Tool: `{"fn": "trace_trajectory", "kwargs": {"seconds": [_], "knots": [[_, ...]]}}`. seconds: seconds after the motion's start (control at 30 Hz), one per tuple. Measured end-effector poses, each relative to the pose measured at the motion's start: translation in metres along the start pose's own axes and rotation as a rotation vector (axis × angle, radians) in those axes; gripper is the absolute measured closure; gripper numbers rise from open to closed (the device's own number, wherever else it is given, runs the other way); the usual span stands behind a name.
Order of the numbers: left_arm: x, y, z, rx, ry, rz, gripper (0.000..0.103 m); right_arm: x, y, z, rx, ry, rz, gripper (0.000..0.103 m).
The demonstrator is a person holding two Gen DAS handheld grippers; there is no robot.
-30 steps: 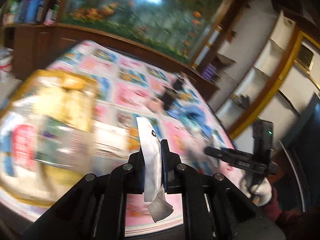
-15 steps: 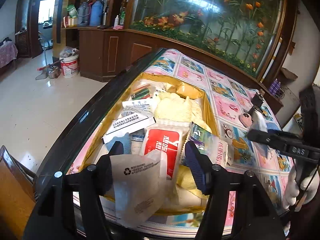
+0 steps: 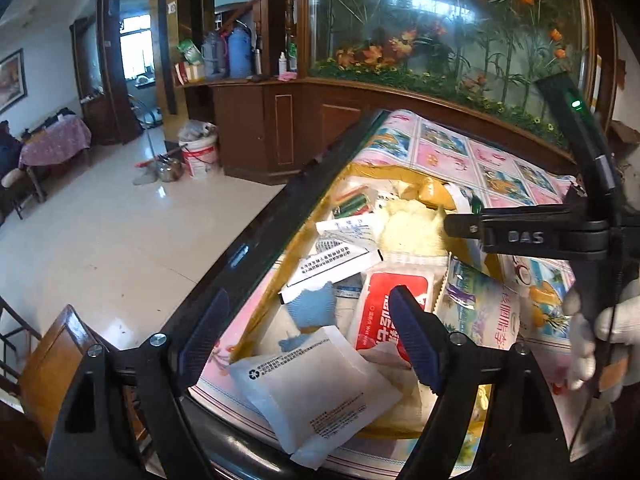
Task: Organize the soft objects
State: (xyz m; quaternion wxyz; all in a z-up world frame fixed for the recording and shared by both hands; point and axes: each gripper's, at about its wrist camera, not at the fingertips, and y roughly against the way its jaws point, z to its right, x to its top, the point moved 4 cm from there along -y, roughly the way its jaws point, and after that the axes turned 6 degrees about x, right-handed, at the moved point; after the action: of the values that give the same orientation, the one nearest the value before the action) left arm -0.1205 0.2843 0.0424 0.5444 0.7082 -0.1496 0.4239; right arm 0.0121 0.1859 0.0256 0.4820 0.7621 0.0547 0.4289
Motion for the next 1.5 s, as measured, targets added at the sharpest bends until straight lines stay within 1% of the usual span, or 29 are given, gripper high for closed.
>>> {"fn": "trace_trajectory", "kwargs": {"seconds": [0.07,0.13,0.2,0.27,0.4,0.6,0.97,1.13,1.5], "knots": [[0.0,0.002,0.001,0.009,0.0,0.004,0.02,-0.001,0.013,-0.002,-0.003,0.013,0.029,0.045],[0.001,0.006,0.004,0.037,-0.013,0.013,0.02,-0.003,0.028,-0.004,-0.004,0.022,0.058,0.042],[0.001,0.012,0.007,0.068,-0.029,0.031,0.02,-0.007,0.042,-0.005,0.004,0.02,0.082,0.037],[0.002,0.02,0.011,0.089,-0.042,0.051,0.02,-0.014,0.055,-0.002,0.012,0.008,0.102,0.035],[0.003,0.034,0.02,0.095,-0.058,0.073,0.02,-0.032,0.077,0.005,0.02,-0.017,0.127,0.034],[0.001,0.051,0.038,0.094,-0.097,0.086,0.02,-0.065,0.102,0.026,0.0,-0.057,0.154,0.031],[-0.002,0.076,0.074,0.099,-0.169,0.112,0.02,-0.111,0.135,0.082,-0.019,-0.195,0.174,0.029],[-0.003,0.081,0.085,0.1,-0.188,0.12,0.02,-0.125,0.145,0.094,-0.024,-0.223,0.183,0.028],[-0.009,0.082,0.103,0.099,-0.223,0.11,0.02,-0.146,0.147,0.109,-0.025,-0.258,0.176,0.028]]}}
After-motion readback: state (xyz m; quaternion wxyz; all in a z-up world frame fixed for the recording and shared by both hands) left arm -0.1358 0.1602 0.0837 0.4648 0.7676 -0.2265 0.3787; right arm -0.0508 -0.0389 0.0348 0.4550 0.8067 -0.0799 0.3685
